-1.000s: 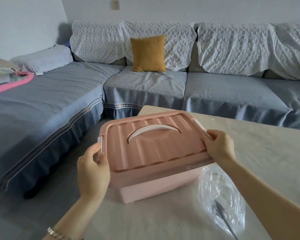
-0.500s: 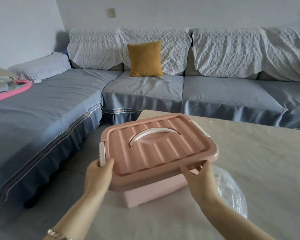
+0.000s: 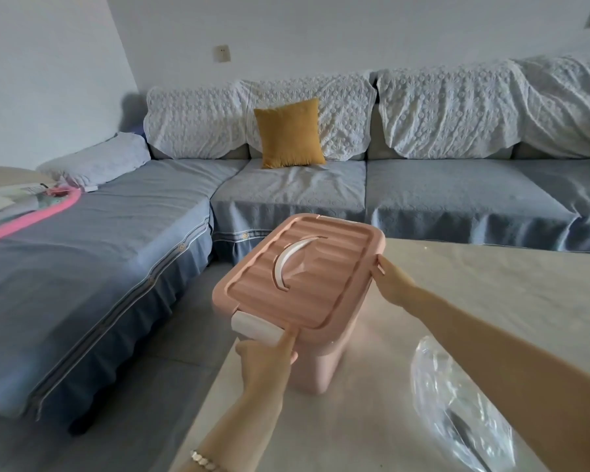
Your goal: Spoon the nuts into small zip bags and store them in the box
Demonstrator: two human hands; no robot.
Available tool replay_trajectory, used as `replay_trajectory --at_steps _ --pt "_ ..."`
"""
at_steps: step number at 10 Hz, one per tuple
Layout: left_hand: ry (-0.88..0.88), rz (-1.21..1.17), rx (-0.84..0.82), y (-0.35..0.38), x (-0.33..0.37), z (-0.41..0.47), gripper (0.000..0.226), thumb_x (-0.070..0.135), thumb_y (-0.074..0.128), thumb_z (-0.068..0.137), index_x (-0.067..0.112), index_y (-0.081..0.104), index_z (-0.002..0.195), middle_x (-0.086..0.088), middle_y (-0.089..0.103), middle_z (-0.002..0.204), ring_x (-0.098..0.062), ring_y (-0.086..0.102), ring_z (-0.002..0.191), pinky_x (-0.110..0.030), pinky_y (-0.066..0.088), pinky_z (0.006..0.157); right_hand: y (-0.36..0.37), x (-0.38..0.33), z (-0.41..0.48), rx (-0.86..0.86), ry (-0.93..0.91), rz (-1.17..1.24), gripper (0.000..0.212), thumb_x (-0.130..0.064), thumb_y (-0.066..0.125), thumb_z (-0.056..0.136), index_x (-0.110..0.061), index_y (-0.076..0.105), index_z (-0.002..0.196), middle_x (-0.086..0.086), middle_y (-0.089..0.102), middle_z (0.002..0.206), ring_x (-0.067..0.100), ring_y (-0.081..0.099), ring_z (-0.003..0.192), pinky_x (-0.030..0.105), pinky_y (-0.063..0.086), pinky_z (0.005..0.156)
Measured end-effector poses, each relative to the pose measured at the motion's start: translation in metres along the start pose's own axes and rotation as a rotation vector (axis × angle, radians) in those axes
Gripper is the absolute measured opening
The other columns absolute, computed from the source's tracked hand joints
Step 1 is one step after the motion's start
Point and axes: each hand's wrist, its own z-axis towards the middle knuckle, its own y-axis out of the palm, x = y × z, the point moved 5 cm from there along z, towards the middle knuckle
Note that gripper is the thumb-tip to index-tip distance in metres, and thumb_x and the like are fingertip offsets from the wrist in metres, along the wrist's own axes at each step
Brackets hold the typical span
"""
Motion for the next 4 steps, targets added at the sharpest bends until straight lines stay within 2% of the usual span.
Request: replay_trajectory --at_steps 1,2,3,4 --pt "0.064 0.020 0.018 0.001 -0.006 0.002 0.084 0.042 0.084 0.057 0.001 0.048 0.122 -0.003 0.067 0.097 -0.018 0.070 0.075 -0.027 0.050 0.070 0.001 0.005 -0.002 -0.057 -0.022 -0.019 0.048 -0.016 0.030 0.101 -0.004 0.016 0.146 0.013 0.026 0.151 0.029 0.029 0.137 0.028 0.020 0.107" --pt "0.095 0.060 0.063 -0.001 -0.007 0.006 0.082 0.047 0.082 0.057 0.002 0.051 0.119 -0.004 0.068 0.095 -0.019 0.069 0.075 -0.028 0.052 0.070 0.000 0.016 -0.016 -0.068 -0.063 -0.110 0.049 -0.019 0.039 0.099 -0.010 0.025 0.145 0.015 0.036 0.146 0.031 0.038 0.132 0.034 0.027 0.109" --pt "0.071 0.102 0.022 0.005 -0.002 0.007 0.088 0.048 0.080 0.059 -0.006 0.043 0.119 -0.014 0.064 0.100 -0.022 0.067 0.079 -0.035 0.056 0.076 -0.008 0.016 -0.034 -0.067 -0.135 -0.190 0.045 -0.022 0.044 0.097 -0.012 0.036 0.140 0.011 0.042 0.142 0.027 0.046 0.125 0.032 0.033 0.104" --pt "0.018 0.485 0.061 0.008 0.020 -0.005 0.104 0.065 0.056 0.066 -0.009 0.029 0.133 -0.023 0.041 0.134 -0.036 0.046 0.119 -0.039 0.043 0.099 -0.025 0.017 -0.049 -0.065 -0.140 -0.267 0.033 -0.019 0.051 0.093 -0.003 0.057 0.121 0.013 0.060 0.123 0.029 0.057 0.107 0.030 0.040 0.092"
